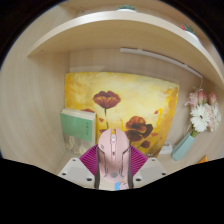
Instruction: Arrange mouse
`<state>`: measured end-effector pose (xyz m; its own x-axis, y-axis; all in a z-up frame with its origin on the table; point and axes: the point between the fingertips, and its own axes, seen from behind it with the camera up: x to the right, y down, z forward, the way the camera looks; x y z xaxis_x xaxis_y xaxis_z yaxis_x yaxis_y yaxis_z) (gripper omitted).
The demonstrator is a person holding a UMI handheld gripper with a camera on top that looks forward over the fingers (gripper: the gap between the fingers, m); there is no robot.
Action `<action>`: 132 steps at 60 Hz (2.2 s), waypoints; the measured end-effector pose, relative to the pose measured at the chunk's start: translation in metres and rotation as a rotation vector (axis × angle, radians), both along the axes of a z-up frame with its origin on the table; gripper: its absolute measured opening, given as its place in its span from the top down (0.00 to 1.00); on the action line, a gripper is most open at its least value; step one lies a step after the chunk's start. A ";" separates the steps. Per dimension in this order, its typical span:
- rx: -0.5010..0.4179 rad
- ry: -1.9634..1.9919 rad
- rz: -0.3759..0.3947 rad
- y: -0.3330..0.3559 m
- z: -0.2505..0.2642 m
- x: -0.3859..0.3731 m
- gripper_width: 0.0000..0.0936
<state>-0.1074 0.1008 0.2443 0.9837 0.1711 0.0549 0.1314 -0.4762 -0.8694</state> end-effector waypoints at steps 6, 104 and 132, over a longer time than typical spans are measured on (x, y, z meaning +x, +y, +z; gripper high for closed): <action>0.027 -0.028 -0.064 0.014 0.015 0.068 0.59; -0.065 0.056 -0.191 -0.130 0.012 0.101 0.19; -0.070 0.010 -0.201 -0.219 0.018 0.080 0.19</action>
